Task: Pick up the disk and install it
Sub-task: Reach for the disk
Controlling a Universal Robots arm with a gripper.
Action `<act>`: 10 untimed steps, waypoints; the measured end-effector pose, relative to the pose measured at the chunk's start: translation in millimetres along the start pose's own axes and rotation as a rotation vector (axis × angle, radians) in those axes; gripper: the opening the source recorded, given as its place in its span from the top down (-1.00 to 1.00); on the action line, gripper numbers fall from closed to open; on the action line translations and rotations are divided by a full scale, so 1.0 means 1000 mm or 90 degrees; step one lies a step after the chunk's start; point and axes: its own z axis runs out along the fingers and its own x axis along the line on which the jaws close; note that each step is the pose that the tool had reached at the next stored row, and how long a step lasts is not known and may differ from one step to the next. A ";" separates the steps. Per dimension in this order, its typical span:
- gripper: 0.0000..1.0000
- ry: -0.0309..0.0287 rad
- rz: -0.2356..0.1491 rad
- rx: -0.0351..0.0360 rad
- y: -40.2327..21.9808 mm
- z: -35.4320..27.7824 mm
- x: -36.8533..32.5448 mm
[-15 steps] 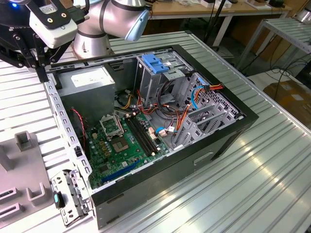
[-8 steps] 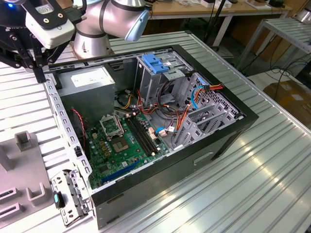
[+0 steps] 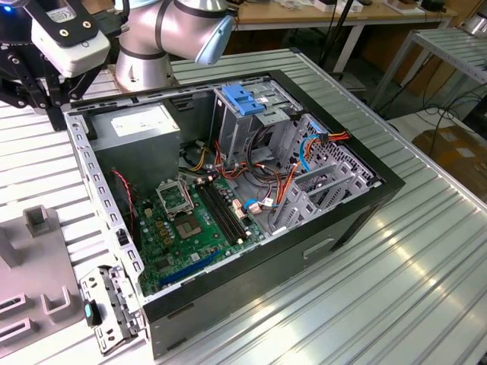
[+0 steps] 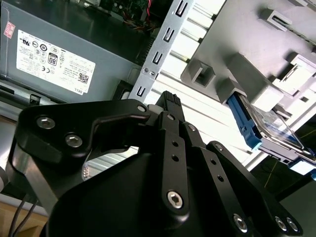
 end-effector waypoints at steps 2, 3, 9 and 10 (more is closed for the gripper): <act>0.79 0.0000 0.000 0.0000 -0.0001 0.0000 0.0013; 0.79 0.0000 0.000 0.0000 -0.0002 -0.0001 0.0024; 0.79 0.0000 0.000 0.0000 -0.0005 -0.0002 0.0062; 0.79 0.0000 0.000 0.0000 -0.0005 -0.0002 0.0070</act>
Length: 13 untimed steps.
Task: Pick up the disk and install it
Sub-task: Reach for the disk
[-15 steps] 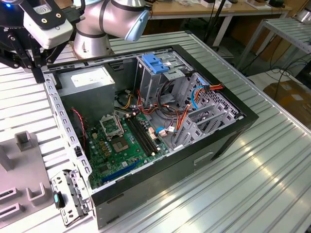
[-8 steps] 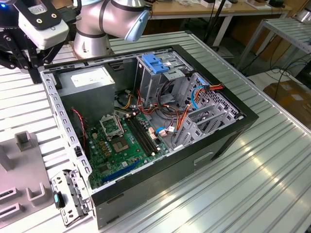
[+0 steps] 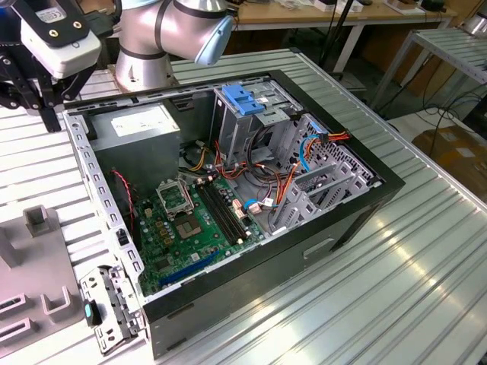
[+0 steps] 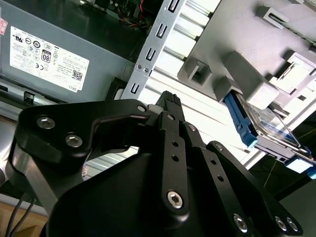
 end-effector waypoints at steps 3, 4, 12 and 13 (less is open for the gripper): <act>0.79 0.0000 0.000 -0.0001 -0.0002 0.0000 0.0022; 0.79 0.0000 0.000 0.0000 -0.0003 -0.0001 0.0037; 0.79 -0.0001 0.000 0.0000 -0.0009 -0.0003 0.0121; 0.79 0.0000 0.000 0.0000 -0.0010 -0.0004 0.0138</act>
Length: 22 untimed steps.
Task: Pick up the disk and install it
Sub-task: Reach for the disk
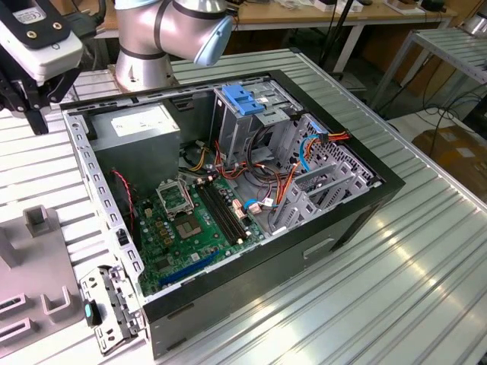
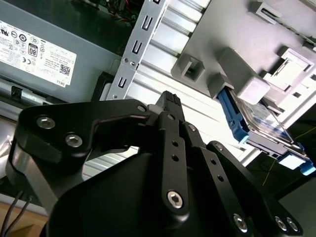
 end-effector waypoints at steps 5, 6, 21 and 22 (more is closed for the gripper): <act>0.79 0.0000 0.000 0.0000 -0.0006 -0.0003 0.0098; 0.79 0.0000 0.000 0.0000 -0.0007 -0.0003 0.0118; 0.79 0.0000 0.000 0.0000 -0.0023 -0.0010 0.0348; 0.79 0.0000 0.000 0.0000 -0.0024 -0.0010 0.0360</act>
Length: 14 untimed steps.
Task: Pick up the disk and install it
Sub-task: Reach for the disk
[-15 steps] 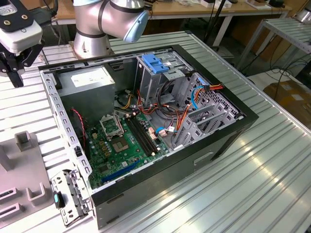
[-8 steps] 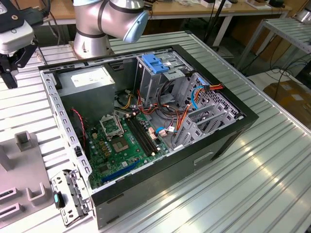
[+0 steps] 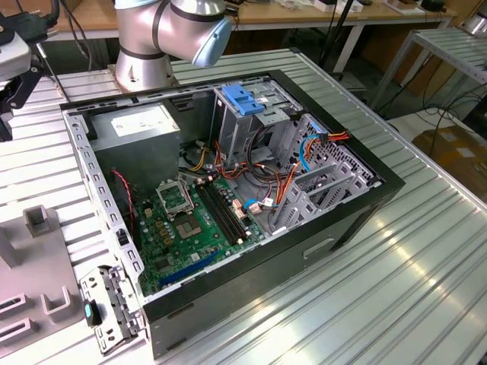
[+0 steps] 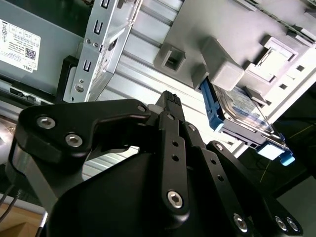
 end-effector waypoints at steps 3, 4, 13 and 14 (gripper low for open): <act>0.79 0.0000 0.000 0.0000 -0.0004 -0.0001 0.0048; 0.79 0.0000 0.000 0.0000 -0.0006 -0.0002 0.0072; 0.79 0.0000 0.001 0.0000 -0.0015 -0.0005 0.0191; 0.79 0.0000 0.001 0.0000 -0.0016 -0.0006 0.0204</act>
